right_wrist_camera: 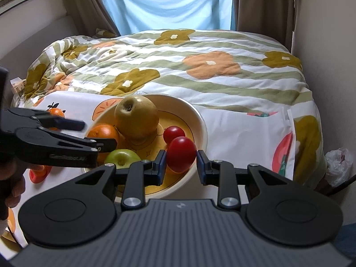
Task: Organize fruits
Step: 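Carry the orange and tomato into the bowl and open both grippers, then withdraw both grippers from the bowl toward the remaining fruits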
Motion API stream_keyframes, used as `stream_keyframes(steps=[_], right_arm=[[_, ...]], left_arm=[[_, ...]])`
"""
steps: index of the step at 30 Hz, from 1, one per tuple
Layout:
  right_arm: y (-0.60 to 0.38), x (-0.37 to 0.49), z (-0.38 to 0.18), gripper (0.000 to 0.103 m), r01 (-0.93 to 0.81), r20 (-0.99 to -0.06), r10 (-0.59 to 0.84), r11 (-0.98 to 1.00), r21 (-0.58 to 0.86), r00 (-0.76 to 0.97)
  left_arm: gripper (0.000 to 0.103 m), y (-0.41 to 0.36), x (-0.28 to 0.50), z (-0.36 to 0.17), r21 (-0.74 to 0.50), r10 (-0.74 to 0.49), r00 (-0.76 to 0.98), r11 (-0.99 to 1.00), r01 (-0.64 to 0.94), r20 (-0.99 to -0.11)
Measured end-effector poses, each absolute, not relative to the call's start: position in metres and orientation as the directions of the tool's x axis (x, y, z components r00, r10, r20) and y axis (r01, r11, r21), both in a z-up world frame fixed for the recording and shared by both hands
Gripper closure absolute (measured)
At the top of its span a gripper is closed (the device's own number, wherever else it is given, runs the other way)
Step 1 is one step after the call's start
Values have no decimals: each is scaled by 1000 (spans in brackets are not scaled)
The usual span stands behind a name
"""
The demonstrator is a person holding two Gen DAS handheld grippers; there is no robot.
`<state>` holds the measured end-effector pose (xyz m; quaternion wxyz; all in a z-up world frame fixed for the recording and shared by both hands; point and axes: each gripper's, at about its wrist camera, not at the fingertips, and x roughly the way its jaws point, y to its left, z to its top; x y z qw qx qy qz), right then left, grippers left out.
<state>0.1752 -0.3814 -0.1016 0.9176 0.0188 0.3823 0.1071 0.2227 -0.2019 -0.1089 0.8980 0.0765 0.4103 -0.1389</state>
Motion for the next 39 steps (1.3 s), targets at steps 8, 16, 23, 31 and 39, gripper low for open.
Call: stream_keyframes(steps=[8, 16, 23, 31, 39], right_arm=[[-370, 182, -94, 59, -214, -683, 234, 970, 115, 692], [-343, 201, -100, 59, -278, -711, 284, 952, 129, 643], [-333, 220, -113, 59, -263, -724, 270, 957, 126, 635], [-334, 222, -119, 53, -271, -730, 287, 952, 144, 621], [-337, 203, -107, 0, -228, -671, 223, 970, 83, 707]], left_arm=[[4, -190, 207, -94, 23, -176, 638, 956, 291, -750], [3, -175, 187, -90, 4, -162, 646, 969, 247, -746], [3, -164, 179, -96, 19, -122, 642, 978, 209, -757], [3, -164, 176, -102, 24, -118, 625, 976, 214, -772], [3, -165, 170, -100, 21, -124, 622, 975, 219, -773]])
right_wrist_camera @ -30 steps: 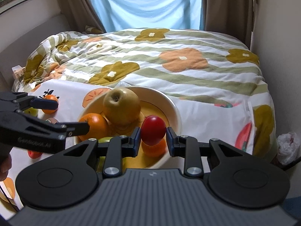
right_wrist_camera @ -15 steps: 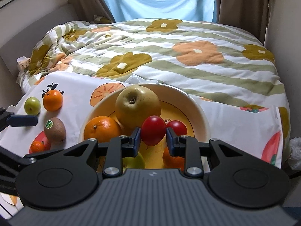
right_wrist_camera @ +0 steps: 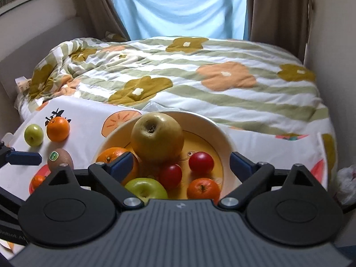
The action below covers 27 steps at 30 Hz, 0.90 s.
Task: Organize fruits
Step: 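Withdraw both grippers from the bowl toward the remaining fruits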
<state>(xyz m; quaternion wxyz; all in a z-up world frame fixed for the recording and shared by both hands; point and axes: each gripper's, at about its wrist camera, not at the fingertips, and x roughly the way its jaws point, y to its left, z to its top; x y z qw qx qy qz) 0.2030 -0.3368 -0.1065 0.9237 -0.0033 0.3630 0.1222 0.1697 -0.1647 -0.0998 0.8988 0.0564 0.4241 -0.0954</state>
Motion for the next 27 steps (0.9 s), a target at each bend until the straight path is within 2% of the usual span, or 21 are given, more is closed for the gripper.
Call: stream_keyframes(steps=[16, 27], right_arm=[[-331, 160, -74, 0, -223, -674, 200, 973, 53, 711], [-309, 129, -39, 0, -237, -644, 240, 967, 93, 726]], left_arm=[[3, -160, 126, -66, 6, -135, 683, 980, 200, -718], [3, -117, 83, -37, 32, -53, 738, 994, 101, -673]])
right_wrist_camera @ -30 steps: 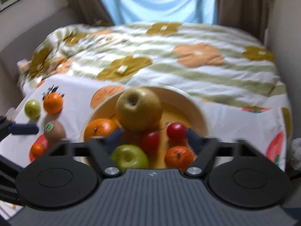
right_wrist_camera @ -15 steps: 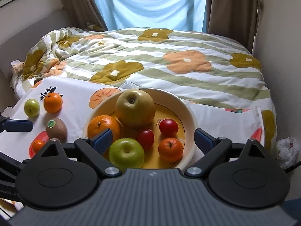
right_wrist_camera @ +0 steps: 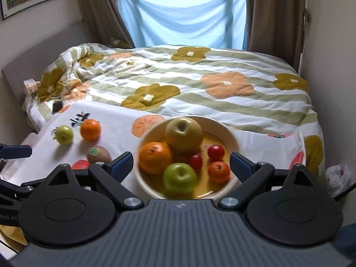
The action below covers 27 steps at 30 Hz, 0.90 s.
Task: Organize fruits
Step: 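Withdraw both grippers from the bowl toward the remaining fruits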
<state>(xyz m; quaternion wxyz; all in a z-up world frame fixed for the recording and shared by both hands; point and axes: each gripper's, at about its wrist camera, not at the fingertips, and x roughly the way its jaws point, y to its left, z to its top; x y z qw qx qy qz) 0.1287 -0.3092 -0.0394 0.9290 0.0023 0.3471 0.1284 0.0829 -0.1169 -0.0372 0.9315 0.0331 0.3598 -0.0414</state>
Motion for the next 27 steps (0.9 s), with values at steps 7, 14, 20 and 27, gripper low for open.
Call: stream_keyframes(steps=[7, 14, 20, 27], right_arm=[[-268, 120, -35, 0, -269, -649, 260, 959, 87, 715], [-220, 119, -41, 0, -242, -664, 246, 965, 101, 706], [-184, 122, -53, 0, -200, -687, 224, 973, 115, 691], [-139, 119, -70, 0, -152, -713, 191, 981, 119, 675]], left_arm=[[3, -74, 76, -34, 43, -14, 736, 997, 59, -677], [3, -22, 85, -32, 53, -14, 735, 996, 68, -678], [3, 18, 104, -39, 72, -32, 724, 991, 113, -689], [3, 51, 131, -52, 82, -78, 706, 978, 191, -704]])
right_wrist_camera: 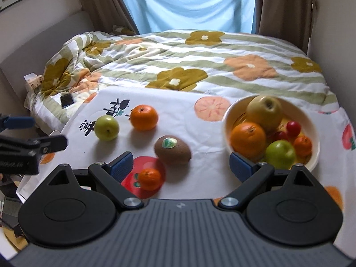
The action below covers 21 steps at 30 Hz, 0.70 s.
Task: Organize fruits
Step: 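Withdraw both grippers from the bowl toward the remaining fruits, then grasp the green apple with the left gripper while the right gripper grasps a tangerine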
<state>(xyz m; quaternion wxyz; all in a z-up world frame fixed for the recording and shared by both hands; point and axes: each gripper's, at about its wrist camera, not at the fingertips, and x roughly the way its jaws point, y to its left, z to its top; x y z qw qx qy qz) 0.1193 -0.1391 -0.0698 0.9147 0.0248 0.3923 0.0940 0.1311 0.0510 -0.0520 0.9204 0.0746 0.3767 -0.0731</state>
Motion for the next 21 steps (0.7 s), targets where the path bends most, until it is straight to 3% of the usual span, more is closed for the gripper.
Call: stream_keyframes(steps=[11, 17, 21], right_arm=[[-98, 123, -111, 0, -69, -759, 149, 988, 137, 634], [-88, 132, -132, 0, 4, -777, 117, 988, 152, 618], [-85, 136, -142, 8, 29, -791, 101, 989, 148, 604]], left_arm=[[4, 74, 186, -90, 87, -151, 640, 942, 324, -753], [12, 71, 213, -116, 92, -176, 604, 918, 386, -777], [16, 64, 226, -132, 110, -186, 584, 895, 433, -791]])
